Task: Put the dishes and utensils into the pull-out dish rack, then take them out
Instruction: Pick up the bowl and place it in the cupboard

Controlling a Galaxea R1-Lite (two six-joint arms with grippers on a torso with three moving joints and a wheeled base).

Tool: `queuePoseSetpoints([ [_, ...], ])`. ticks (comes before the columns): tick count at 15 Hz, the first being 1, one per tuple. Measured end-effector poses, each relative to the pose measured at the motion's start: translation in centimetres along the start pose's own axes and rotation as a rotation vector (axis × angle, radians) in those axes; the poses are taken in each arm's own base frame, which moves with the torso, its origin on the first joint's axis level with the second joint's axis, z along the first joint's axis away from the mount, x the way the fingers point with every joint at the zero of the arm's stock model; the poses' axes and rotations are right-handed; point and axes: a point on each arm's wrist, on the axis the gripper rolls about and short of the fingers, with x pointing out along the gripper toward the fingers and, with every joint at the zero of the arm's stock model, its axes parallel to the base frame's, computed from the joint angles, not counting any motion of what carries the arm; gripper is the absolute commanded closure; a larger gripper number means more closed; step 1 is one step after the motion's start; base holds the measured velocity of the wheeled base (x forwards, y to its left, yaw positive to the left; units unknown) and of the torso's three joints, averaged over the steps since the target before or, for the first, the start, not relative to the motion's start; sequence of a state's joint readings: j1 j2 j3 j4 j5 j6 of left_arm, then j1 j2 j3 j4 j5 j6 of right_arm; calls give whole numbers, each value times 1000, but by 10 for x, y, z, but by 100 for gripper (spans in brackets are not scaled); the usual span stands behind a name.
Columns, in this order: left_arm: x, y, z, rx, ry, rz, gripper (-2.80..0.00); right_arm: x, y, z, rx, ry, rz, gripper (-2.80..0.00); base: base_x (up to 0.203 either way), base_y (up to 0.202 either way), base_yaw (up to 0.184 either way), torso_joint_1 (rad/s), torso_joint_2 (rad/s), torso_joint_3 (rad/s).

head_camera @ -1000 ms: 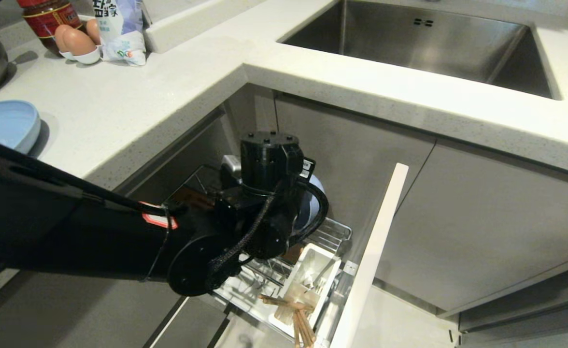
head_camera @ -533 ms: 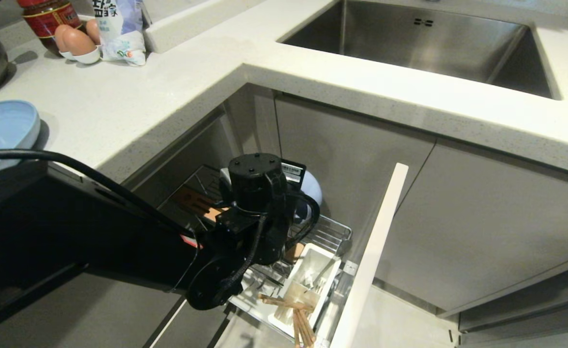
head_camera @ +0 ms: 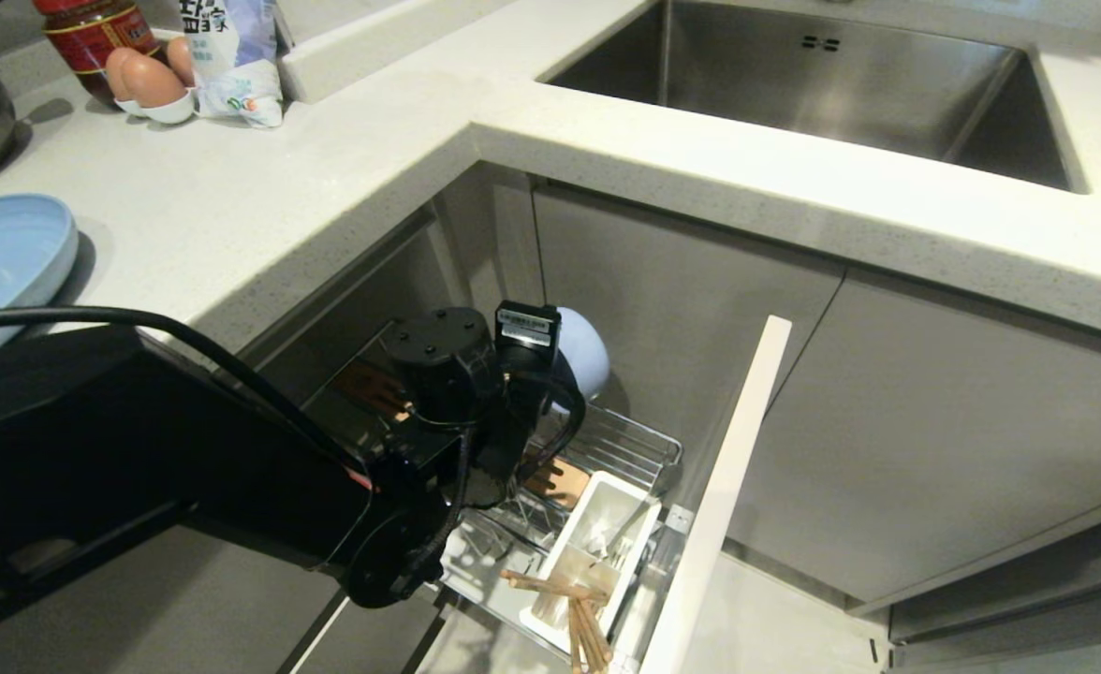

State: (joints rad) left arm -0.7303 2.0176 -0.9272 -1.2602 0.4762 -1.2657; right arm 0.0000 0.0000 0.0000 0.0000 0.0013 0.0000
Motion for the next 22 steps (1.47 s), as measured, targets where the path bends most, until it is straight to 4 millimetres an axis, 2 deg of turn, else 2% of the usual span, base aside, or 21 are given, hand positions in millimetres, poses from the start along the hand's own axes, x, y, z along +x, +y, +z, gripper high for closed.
queuePoseSetpoints([
  [15, 1, 39, -11, 20, 15, 52, 0, 0, 0, 0, 0, 0, 0, 0, 0, 0, 0, 0, 0, 0],
  [22, 3, 51, -16, 34, 23, 82, 0, 0, 0, 0, 0, 0, 0, 0, 0, 0, 0, 0, 0, 0],
])
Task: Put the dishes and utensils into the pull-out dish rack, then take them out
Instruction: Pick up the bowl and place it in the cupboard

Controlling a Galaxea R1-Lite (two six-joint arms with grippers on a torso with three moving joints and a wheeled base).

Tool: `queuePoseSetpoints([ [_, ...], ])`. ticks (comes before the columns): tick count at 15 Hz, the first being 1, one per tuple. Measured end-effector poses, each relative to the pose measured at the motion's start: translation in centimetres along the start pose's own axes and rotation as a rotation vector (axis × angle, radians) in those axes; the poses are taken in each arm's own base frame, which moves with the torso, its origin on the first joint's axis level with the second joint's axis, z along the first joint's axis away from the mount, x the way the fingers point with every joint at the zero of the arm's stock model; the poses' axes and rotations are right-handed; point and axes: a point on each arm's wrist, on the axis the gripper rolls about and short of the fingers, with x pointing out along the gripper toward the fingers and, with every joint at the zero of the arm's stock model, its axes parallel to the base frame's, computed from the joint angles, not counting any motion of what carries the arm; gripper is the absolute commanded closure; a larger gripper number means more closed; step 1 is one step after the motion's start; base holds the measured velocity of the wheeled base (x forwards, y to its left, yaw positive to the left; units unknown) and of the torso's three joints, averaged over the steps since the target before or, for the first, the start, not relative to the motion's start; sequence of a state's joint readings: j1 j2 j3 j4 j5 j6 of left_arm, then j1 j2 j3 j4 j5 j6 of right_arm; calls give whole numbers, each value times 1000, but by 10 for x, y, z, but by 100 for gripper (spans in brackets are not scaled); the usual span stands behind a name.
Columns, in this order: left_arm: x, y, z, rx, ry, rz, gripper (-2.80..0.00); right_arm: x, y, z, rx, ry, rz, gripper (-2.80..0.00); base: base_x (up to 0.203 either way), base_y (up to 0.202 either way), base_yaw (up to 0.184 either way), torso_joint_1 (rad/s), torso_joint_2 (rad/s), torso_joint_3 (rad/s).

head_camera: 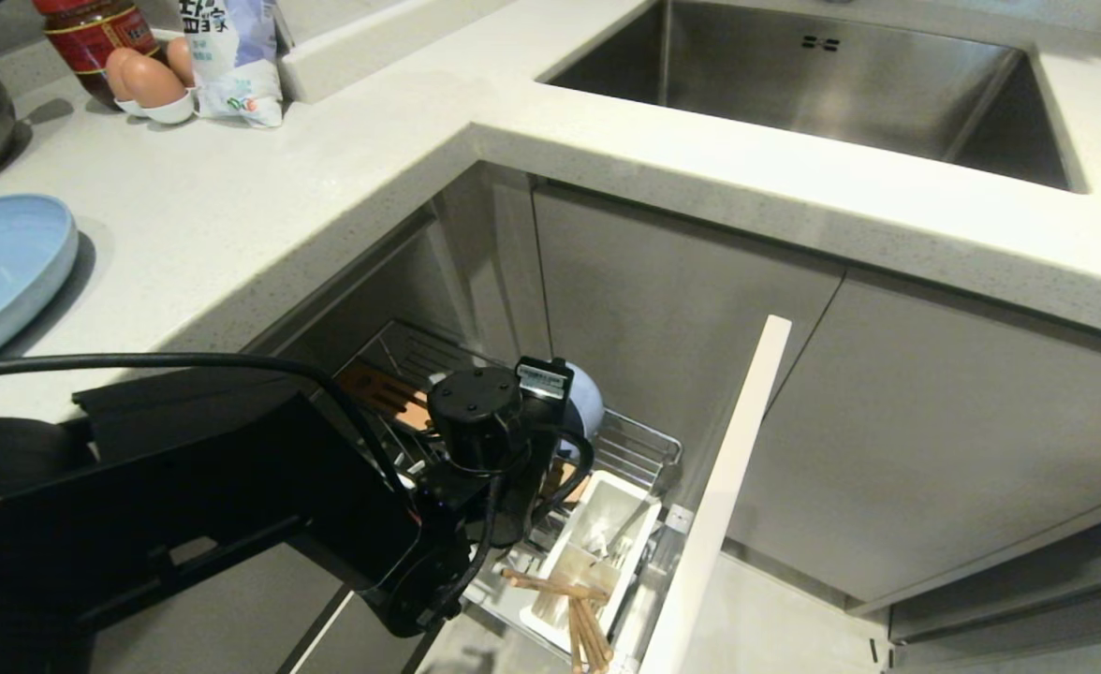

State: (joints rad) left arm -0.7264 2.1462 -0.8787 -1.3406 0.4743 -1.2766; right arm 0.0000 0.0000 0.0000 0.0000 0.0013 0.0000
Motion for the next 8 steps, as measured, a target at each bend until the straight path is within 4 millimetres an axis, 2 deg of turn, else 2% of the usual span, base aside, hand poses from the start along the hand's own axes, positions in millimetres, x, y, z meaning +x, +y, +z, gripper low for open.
queuePoseSetpoints([
  [8, -1, -4, 0, 5, -4, -3, 0, 0, 0, 0, 0, 0, 0, 0, 0, 0, 0, 0, 0, 0],
])
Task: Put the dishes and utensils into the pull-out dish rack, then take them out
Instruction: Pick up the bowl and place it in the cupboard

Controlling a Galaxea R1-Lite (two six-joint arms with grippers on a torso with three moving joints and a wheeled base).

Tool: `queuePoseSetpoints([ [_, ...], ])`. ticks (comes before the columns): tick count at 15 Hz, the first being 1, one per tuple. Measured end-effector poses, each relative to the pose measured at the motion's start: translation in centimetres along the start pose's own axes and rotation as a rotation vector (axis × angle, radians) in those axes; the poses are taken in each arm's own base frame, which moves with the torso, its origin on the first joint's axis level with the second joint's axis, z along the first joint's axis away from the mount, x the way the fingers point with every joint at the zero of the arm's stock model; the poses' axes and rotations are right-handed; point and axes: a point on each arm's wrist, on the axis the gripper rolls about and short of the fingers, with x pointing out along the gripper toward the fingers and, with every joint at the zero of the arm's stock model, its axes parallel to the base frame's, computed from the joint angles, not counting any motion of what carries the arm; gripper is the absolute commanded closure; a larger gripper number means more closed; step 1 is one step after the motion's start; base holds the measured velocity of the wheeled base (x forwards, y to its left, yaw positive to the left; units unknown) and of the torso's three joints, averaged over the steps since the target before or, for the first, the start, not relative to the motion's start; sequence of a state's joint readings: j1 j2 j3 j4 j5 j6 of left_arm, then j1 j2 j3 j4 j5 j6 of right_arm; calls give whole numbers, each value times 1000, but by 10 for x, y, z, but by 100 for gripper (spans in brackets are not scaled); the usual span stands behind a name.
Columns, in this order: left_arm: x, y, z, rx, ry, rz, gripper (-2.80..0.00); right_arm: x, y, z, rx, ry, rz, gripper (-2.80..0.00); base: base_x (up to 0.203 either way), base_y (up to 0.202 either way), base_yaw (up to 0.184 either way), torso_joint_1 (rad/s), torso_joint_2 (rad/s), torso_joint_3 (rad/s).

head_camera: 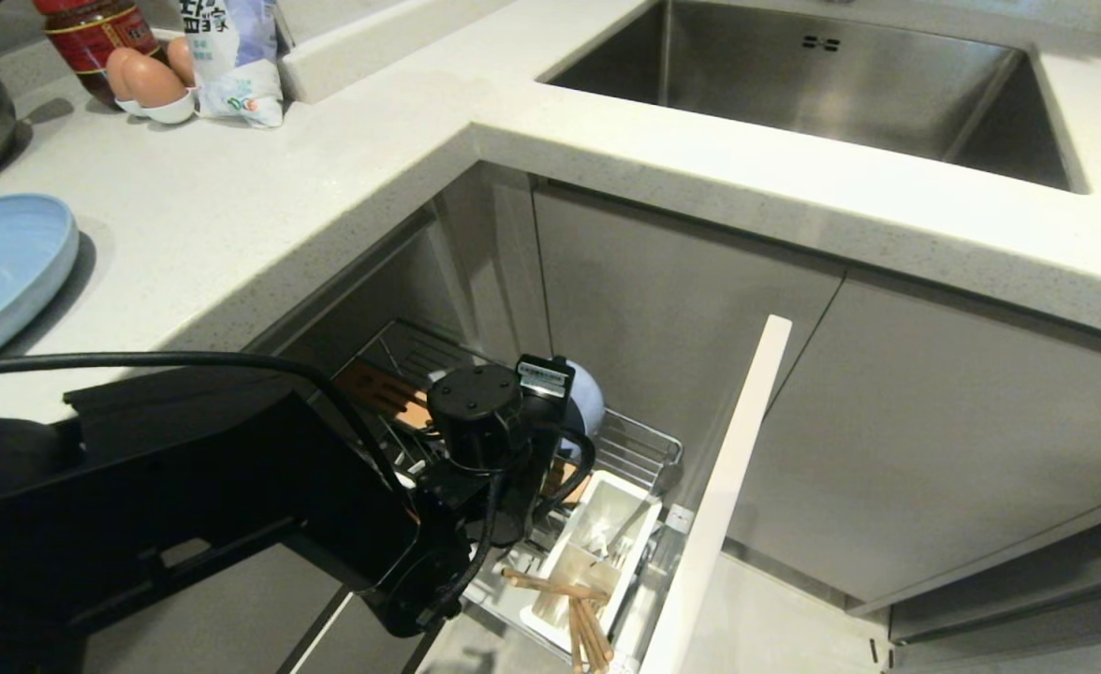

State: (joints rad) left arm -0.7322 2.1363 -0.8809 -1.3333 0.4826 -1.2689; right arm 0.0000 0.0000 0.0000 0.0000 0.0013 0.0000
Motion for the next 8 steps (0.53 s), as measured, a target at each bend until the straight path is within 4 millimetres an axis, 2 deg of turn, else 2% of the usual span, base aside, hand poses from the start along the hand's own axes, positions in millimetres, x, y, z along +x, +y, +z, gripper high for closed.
queuePoseSetpoints([
  [1, -1, -1, 0, 0, -1, 0, 0, 0, 0, 0, 0, 0, 0, 0, 0, 0, 0, 0, 0, 0],
  [2, -1, -3, 1, -1, -1, -1, -280, 0, 0, 0, 0, 0, 0, 0, 0, 0, 0, 0, 0, 0],
  [8, -2, 4, 0, 35, 5, 75, -280, 0, 0, 0, 0, 0, 0, 0, 0, 0, 0, 0, 0, 0],
])
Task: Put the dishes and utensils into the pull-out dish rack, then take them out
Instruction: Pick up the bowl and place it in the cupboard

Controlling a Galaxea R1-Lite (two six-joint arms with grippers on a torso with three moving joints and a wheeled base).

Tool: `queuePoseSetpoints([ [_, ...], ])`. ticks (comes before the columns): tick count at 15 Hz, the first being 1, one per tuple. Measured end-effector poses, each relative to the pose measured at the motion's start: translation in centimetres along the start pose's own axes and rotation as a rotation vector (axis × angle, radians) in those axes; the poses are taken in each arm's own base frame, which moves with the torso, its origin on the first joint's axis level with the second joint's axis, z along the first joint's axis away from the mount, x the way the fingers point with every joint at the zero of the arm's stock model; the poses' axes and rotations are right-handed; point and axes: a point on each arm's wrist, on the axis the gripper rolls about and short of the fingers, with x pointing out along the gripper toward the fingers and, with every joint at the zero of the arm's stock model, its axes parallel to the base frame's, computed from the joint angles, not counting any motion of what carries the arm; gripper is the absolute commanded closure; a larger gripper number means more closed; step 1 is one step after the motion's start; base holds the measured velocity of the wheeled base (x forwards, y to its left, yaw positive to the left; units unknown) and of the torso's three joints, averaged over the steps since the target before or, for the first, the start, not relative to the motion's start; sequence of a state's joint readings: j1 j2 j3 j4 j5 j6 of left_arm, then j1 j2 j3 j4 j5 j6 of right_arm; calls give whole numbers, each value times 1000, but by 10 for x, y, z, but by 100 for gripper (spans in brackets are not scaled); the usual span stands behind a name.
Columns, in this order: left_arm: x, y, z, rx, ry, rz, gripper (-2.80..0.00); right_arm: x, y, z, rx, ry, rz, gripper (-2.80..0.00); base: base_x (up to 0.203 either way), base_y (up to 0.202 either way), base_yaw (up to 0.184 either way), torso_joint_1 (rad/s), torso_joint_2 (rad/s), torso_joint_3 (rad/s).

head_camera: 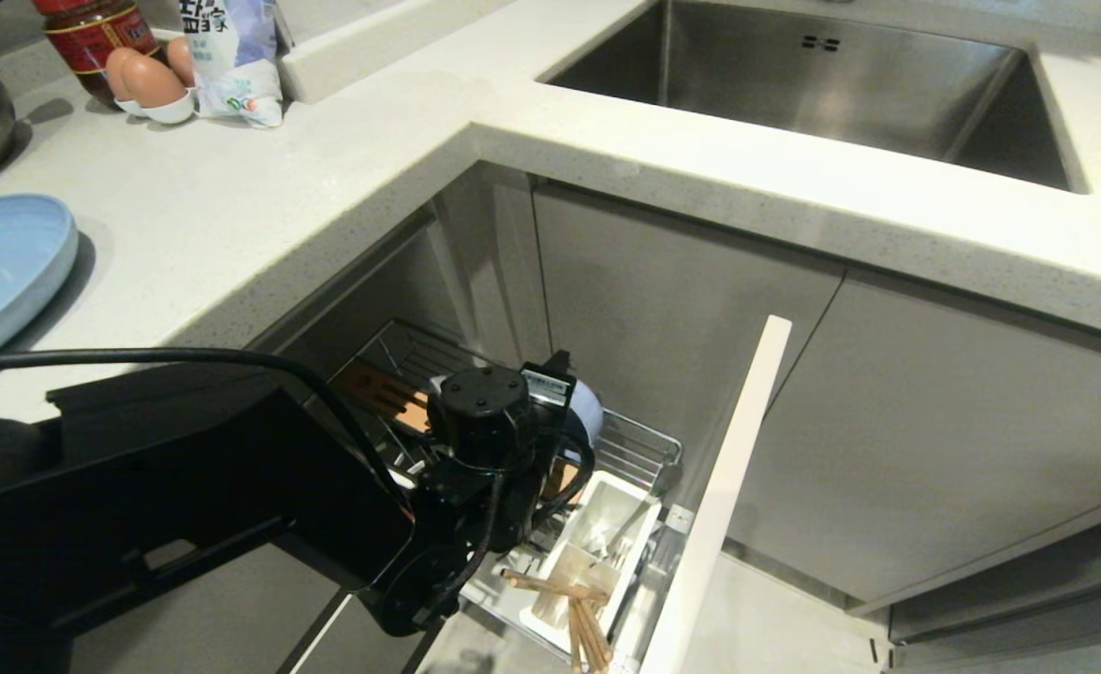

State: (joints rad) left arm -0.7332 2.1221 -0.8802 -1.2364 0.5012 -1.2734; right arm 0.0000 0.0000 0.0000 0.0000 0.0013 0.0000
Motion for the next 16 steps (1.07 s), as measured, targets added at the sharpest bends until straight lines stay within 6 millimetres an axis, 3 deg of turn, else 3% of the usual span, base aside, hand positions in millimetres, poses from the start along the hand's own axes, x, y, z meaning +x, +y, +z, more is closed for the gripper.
queuePoseSetpoints([
  [5, -7, -6, -1, 26, -22, 46, -280, 0, 0, 0, 0, 0, 0, 0, 0, 0, 0, 0, 0, 0],
  [11, -29, -44, 2, 70, -27, 105, -280, 0, 0, 0, 0, 0, 0, 0, 0, 0, 0, 0, 0, 0],
  [12, -32, -50, 2, 76, -31, 113, 0, 0, 0, 0, 0, 0, 0, 0, 0, 0, 0, 0, 0, 0],
  [16, -43, -74, -1, 127, -62, 83, 0, 0, 0, 0, 0, 0, 0, 0, 0, 0, 0, 0, 0, 0],
])
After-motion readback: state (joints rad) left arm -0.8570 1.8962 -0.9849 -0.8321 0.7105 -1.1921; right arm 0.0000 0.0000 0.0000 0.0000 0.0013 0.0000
